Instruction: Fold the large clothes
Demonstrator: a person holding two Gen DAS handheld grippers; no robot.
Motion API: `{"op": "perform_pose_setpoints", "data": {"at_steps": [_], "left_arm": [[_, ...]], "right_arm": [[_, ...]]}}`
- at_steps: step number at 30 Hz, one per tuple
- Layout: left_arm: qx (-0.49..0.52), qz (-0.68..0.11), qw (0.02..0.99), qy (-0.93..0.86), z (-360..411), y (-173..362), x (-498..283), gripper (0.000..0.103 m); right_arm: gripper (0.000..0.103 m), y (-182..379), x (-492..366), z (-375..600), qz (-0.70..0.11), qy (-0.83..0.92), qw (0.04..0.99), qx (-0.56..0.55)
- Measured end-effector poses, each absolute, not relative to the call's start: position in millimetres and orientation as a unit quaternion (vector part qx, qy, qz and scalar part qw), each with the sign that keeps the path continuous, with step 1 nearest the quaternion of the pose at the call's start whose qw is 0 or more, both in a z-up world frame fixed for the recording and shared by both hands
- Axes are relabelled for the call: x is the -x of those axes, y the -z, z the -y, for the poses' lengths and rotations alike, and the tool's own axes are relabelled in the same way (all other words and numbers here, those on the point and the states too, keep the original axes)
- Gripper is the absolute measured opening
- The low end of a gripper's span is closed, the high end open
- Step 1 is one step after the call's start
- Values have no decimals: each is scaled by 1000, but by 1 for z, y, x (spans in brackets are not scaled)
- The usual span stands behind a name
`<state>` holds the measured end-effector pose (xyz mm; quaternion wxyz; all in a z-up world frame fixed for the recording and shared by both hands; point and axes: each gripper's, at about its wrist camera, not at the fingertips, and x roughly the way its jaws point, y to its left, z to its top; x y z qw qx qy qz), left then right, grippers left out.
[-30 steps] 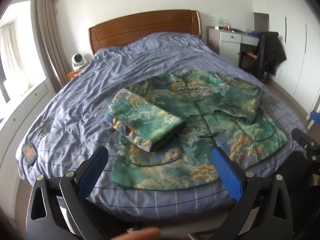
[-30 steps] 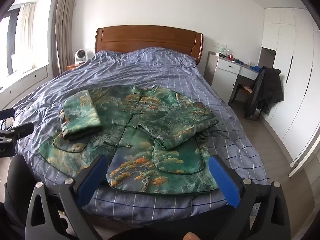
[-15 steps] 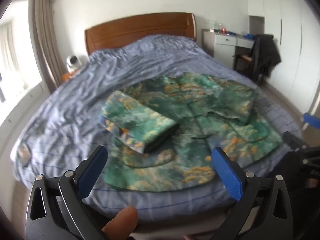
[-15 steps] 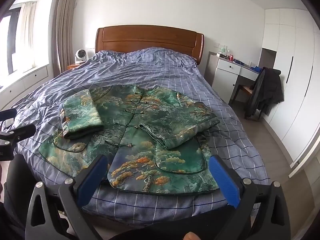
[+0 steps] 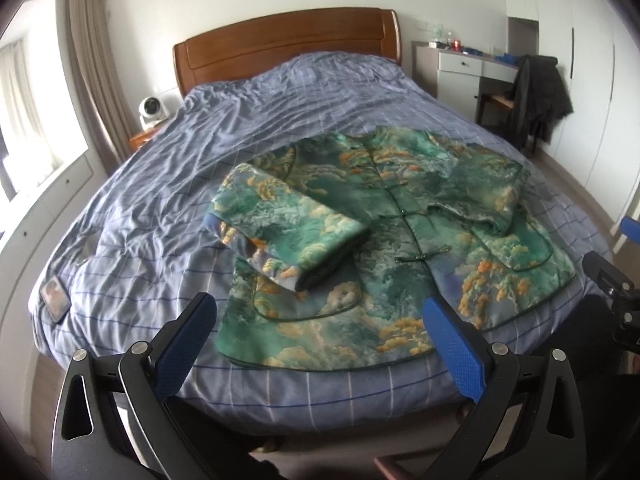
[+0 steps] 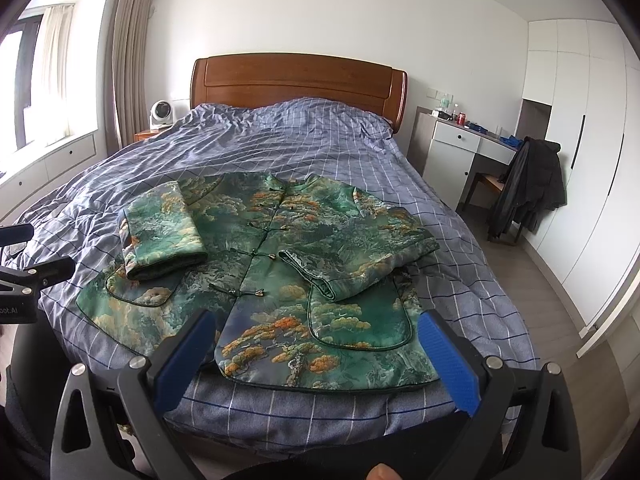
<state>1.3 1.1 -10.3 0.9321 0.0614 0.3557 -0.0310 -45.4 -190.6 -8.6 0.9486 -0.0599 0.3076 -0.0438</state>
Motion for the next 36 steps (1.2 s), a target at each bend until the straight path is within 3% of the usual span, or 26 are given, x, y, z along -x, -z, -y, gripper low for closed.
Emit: {"op": "perform_pose_setpoints", "data": {"at_steps": [36], "left_arm": [[-50,-363,929,50,4,13,-5,103]], "right_arm": [[103,14,43,182,-310,40,947,68]]}}
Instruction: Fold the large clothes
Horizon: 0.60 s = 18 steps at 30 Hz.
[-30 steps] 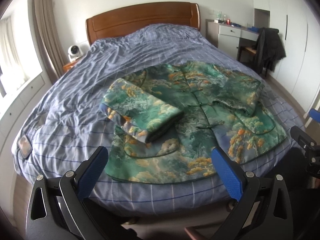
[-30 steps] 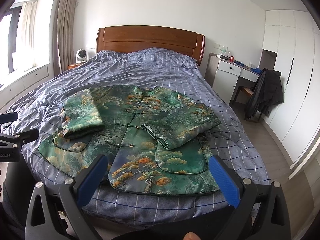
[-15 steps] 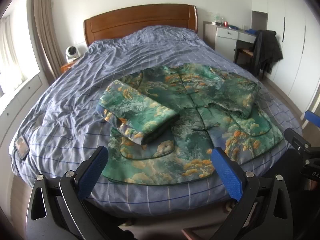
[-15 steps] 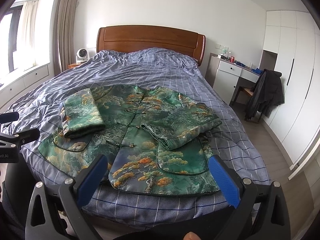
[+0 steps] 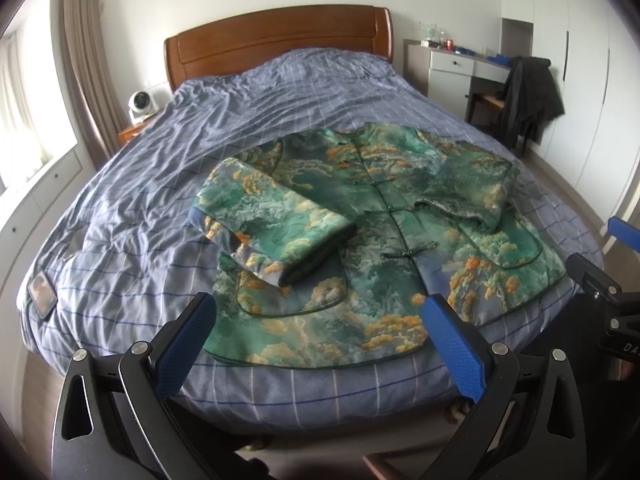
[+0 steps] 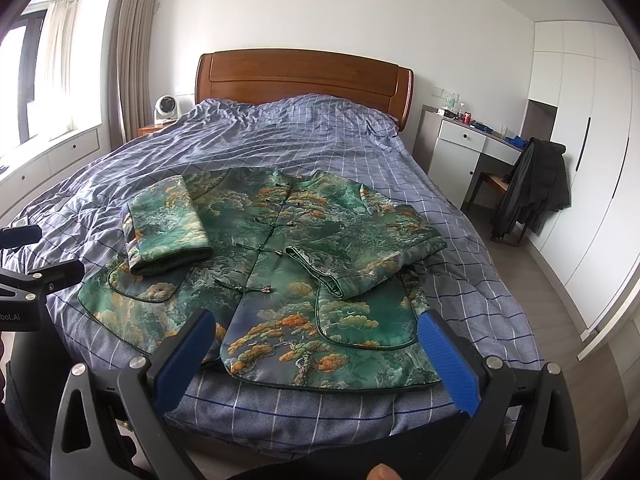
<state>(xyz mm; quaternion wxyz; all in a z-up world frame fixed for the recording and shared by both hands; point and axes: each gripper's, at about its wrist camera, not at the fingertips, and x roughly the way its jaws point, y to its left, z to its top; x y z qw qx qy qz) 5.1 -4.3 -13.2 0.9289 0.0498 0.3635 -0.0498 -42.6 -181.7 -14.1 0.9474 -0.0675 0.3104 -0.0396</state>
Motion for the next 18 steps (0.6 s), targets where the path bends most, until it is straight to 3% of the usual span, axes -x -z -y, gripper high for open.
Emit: {"op": "perform_pose_setpoints", "data": {"at_steps": [18], "left_arm": [[-50,-363,929,50,5,13,-5,103]], "right_arm": [[103,14,43,179,-312,34,947,68]]}}
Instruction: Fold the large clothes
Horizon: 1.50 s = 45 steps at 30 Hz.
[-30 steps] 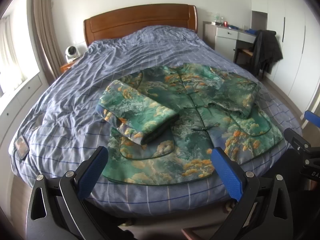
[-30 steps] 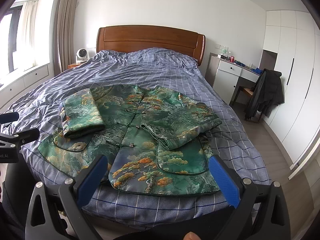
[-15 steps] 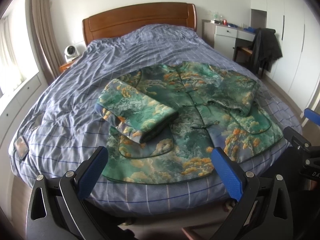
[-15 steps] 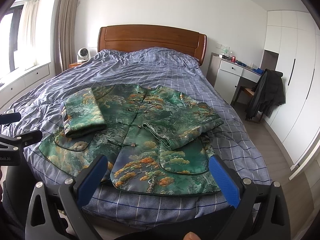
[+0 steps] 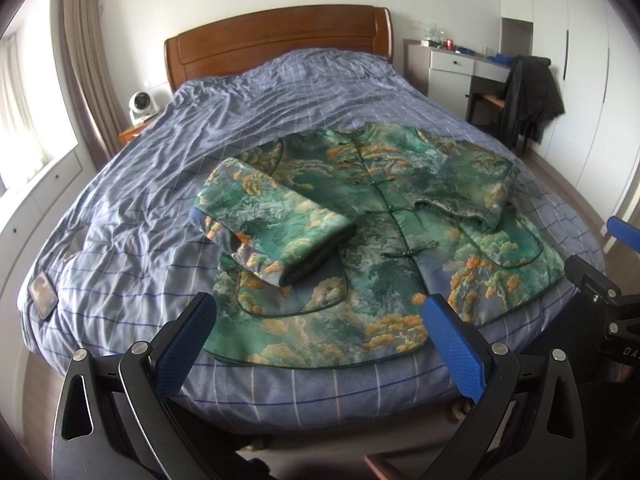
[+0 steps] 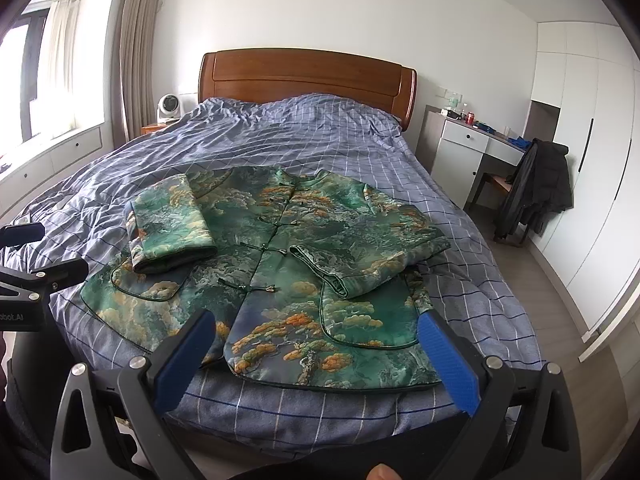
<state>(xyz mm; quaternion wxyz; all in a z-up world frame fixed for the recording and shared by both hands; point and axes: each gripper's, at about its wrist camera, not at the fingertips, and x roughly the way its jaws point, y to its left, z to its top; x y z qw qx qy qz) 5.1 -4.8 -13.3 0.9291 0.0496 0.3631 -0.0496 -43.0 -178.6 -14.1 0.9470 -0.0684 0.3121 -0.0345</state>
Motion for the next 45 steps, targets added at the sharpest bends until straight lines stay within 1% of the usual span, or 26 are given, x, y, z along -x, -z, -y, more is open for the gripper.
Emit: {"op": "perform_pose_setpoints", "data": {"at_steps": [11,25,45], "left_arm": [[-47,-359,931,49,0,13,-5,103],[-57,-369,927,39,4,14,-10,103],[-44,-384,922,35,-1,22,-10,103]], "right_arm": [[103,13,43,177,-312,35,947,69],[103,10,38,182,-311,42,947,68],[103,6,37,175,-311,41,946,84]]}}
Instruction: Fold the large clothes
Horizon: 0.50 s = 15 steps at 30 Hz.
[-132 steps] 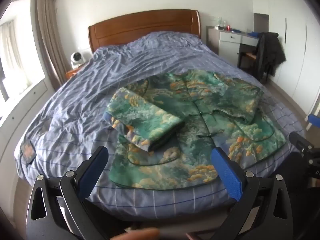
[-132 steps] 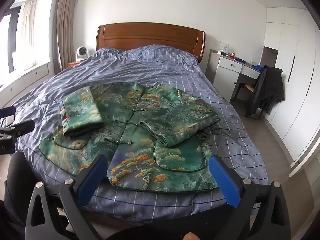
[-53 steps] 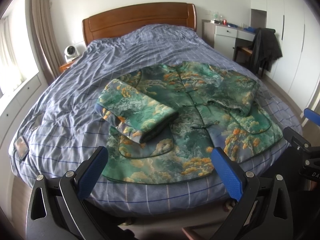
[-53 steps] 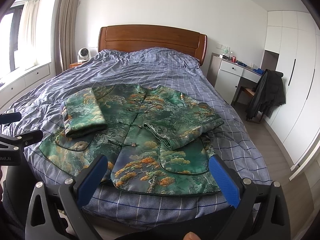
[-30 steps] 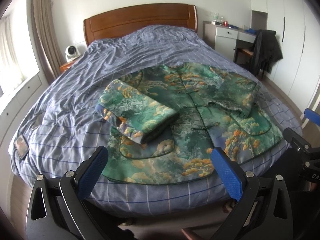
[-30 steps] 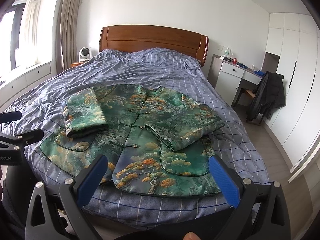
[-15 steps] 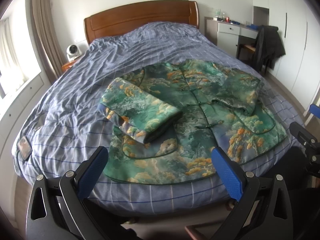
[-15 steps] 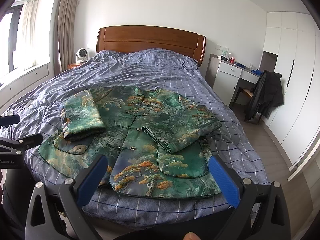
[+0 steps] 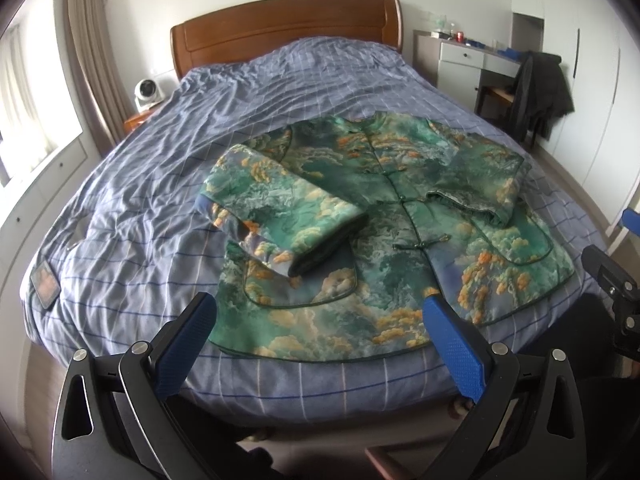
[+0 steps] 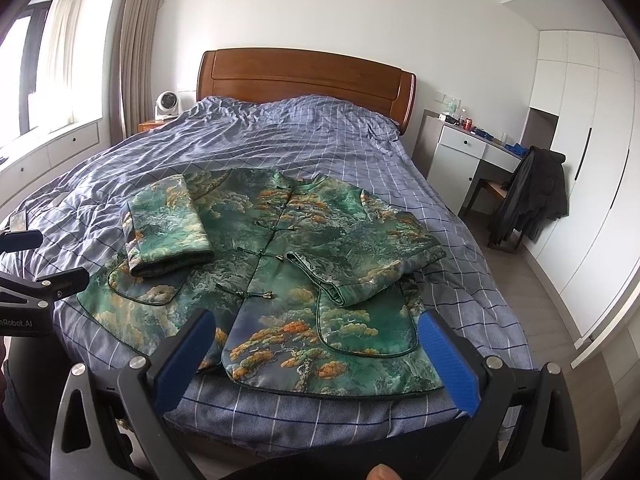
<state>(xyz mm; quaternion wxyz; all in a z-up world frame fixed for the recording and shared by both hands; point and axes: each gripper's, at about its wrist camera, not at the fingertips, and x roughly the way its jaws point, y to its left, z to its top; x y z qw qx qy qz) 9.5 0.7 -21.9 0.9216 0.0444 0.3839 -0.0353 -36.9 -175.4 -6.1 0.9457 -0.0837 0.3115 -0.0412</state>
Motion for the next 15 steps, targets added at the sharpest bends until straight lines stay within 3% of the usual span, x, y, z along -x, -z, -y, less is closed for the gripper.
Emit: {"op": "perform_pose_setpoints", "data": {"at_steps": [15], "left_arm": [[-48,-385,921,38,3,24,-7,103]], "right_arm": [[103,14,36,171,-321,37,942,87]]}}
